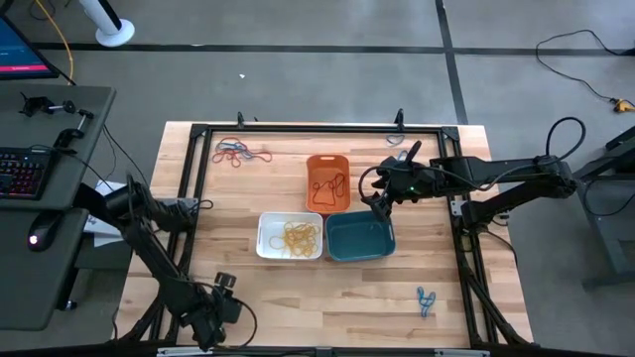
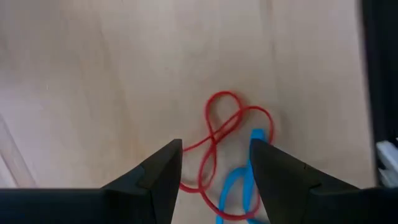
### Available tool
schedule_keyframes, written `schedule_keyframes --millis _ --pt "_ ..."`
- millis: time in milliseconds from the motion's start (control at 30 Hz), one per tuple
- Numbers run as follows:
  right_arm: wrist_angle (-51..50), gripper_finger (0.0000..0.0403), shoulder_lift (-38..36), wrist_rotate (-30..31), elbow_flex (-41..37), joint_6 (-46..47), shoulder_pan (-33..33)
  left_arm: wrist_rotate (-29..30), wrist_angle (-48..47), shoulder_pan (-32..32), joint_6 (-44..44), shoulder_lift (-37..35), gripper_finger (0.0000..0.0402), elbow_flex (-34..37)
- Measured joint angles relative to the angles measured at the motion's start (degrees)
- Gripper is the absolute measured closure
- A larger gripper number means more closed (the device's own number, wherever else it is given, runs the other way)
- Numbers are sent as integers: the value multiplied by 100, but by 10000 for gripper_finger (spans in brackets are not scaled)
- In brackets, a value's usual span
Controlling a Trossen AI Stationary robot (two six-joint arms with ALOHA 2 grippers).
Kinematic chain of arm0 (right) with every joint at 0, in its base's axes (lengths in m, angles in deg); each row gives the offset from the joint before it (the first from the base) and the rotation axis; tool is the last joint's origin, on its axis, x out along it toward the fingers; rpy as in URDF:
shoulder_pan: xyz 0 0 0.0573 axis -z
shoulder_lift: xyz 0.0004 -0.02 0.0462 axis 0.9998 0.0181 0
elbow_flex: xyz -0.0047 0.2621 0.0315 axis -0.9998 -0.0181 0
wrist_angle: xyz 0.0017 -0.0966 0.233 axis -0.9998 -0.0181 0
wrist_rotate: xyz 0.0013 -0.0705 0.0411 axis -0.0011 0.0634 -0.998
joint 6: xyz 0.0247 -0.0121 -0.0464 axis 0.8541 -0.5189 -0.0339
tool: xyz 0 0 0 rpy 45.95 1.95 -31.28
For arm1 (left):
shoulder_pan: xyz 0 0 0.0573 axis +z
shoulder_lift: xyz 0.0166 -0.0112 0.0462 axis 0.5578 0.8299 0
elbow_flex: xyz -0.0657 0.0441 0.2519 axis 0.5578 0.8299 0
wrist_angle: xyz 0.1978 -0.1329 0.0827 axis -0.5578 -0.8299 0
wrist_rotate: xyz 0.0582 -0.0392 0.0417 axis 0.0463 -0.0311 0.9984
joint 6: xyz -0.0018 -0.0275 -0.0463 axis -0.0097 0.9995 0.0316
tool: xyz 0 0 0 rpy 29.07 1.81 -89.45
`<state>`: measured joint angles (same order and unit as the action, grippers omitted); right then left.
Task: Sort rubber bands into baskets
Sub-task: Put the red rubber band into the orange bin
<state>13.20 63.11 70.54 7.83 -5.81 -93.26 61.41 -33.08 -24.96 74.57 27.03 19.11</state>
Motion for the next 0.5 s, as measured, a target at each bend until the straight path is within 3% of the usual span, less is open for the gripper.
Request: schedule_keyframes --millis 367,500 --pt "-22 128 0 17 0 -109 0 -32 -16 89 109 244 223 1" --pt "-24 128 0 20 0 -135 0 -149 -15 216 260 242 250 0"
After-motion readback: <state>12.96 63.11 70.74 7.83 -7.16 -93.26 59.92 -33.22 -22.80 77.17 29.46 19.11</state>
